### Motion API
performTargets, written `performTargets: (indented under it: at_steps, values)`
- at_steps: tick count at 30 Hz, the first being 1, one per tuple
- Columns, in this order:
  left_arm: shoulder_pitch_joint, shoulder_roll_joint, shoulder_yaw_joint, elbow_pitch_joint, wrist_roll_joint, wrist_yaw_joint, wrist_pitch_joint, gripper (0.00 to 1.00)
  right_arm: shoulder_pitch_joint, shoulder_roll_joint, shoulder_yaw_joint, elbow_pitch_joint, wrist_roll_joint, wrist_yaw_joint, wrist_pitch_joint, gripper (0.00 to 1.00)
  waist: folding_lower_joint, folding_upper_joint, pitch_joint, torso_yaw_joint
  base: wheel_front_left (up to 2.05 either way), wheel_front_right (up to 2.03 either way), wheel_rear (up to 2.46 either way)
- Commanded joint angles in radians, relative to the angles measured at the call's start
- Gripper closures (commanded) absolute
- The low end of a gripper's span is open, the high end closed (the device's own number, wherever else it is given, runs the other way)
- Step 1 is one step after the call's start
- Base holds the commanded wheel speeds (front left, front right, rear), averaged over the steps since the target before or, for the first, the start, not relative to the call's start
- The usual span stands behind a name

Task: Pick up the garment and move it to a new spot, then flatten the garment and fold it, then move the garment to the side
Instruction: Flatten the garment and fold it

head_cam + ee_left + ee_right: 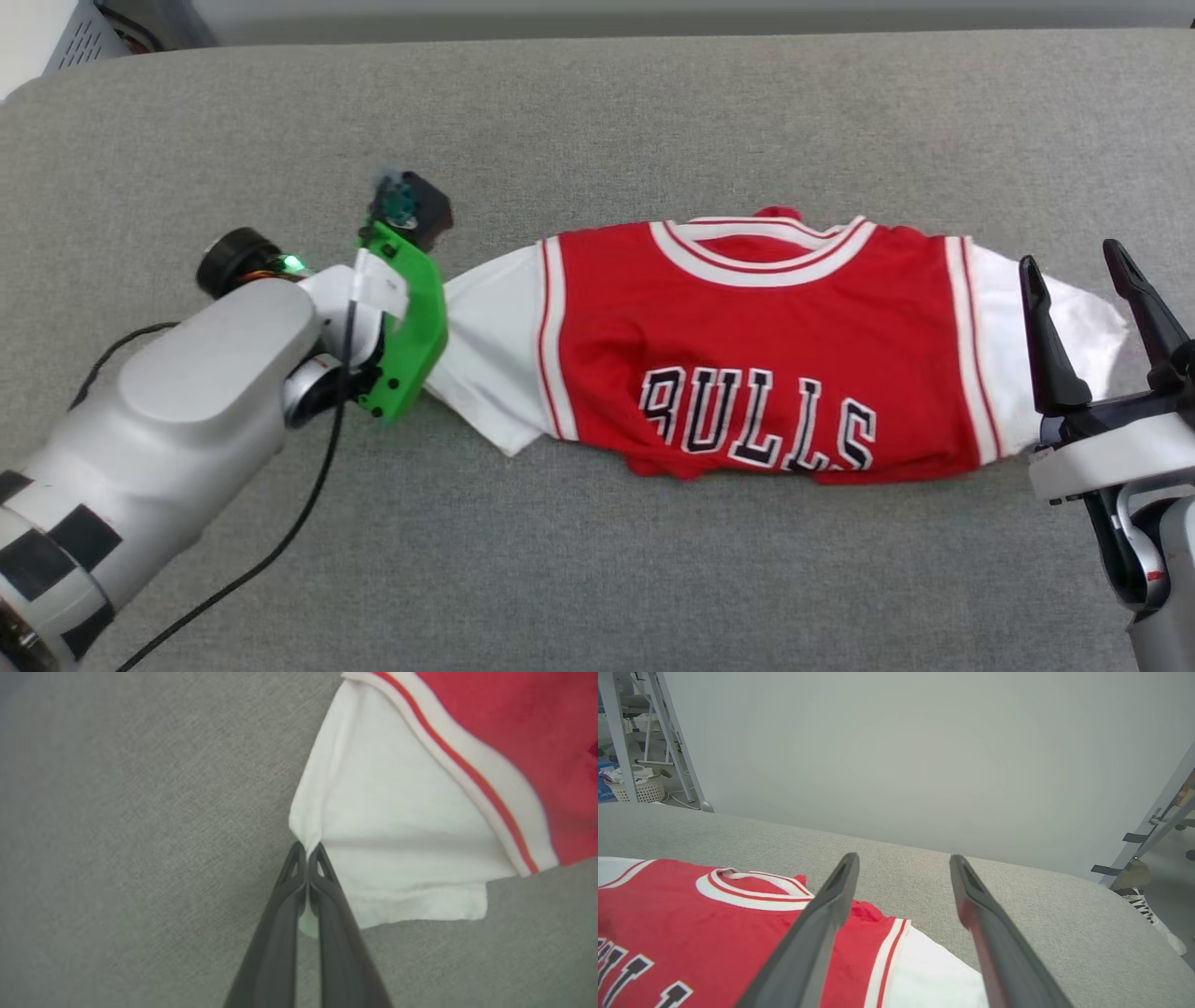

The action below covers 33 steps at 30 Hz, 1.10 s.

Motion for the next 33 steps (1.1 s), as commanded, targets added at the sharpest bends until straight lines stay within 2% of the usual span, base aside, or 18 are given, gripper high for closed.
performTargets:
  at_steps: [1, 5, 8, 15, 16, 17, 21, 24, 25, 29, 33]
  values:
    - [0.012, 0.024, 0.005, 0.026, -0.016, -0.001, -0.013, 1.00, 0.011, -0.007, -0.001, 0.003, -0.009, -0.001, -0.005, 0.00, -0.0001, 0.0000, -0.006, 0.004, 0.00, 0.00, 0.00]
    - [0.033, 0.055, 0.007, 0.104, -0.014, 0.004, -0.034, 1.00, 0.013, -0.015, -0.001, 0.005, -0.012, -0.001, -0.005, 0.00, -0.0001, 0.0000, -0.004, -0.002, 0.00, 0.00, 0.00]
    - [0.046, 0.058, 0.015, 0.156, -0.024, 0.008, -0.052, 1.00, 0.015, -0.022, -0.007, 0.008, -0.012, -0.001, -0.005, 0.00, -0.0001, 0.0000, 0.004, -0.006, 0.00, 0.00, 0.00]
    - [0.082, 0.019, 0.034, 0.265, -0.051, 0.011, -0.111, 0.99, 0.015, -0.034, 0.000, 0.020, -0.008, -0.001, -0.005, 0.00, -0.0001, 0.0000, 0.011, -0.011, 0.00, 0.00, 0.00]
    - [0.084, 0.011, 0.039, 0.273, -0.053, 0.010, -0.130, 0.70, 0.016, -0.036, -0.001, 0.022, -0.007, -0.001, -0.005, 0.00, -0.0001, 0.0000, 0.006, -0.009, 0.00, 0.00, 0.00]
    - [0.082, 0.002, 0.043, 0.281, -0.047, 0.011, -0.163, 0.00, 0.018, -0.039, -0.001, 0.026, -0.004, -0.001, -0.005, 0.00, -0.0001, 0.0000, 0.000, -0.006, 0.00, 0.00, 0.00]
    - [0.089, -0.011, 0.067, 0.299, -0.030, 0.011, -0.317, 0.00, 0.020, -0.052, -0.012, 0.029, 0.008, -0.001, -0.005, 0.00, -0.0001, 0.0000, -0.045, 0.005, 0.00, 0.00, 0.00]
    - [0.097, -0.014, 0.097, 0.295, -0.011, 0.045, -0.471, 0.00, 0.015, -0.075, -0.019, 0.031, 0.013, -0.001, -0.005, 0.00, -0.0001, 0.0000, -0.076, 0.017, 0.00, 0.00, 0.00]
    - [0.106, -0.014, 0.107, 0.290, 0.000, 0.068, -0.534, 0.00, 0.006, -0.089, -0.021, 0.032, 0.017, -0.001, -0.005, 0.00, -0.0001, 0.0000, -0.089, 0.023, 0.00, 0.00, 0.00]
    - [0.150, -0.007, 0.146, 0.248, -0.005, 0.123, -0.667, 0.00, -0.038, -0.144, -0.009, 0.042, 0.040, -0.001, -0.005, 0.00, -0.0001, 0.0000, -0.113, 0.040, 0.00, 0.00, 0.00]
    - [0.191, 0.018, 0.188, 0.165, 0.013, 0.202, -0.730, 0.00, -0.100, -0.225, 0.052, 0.080, 0.110, -0.001, 0.066, 0.00, -0.0001, 0.0000, -0.122, 0.059, 0.00, 0.00, 0.00]
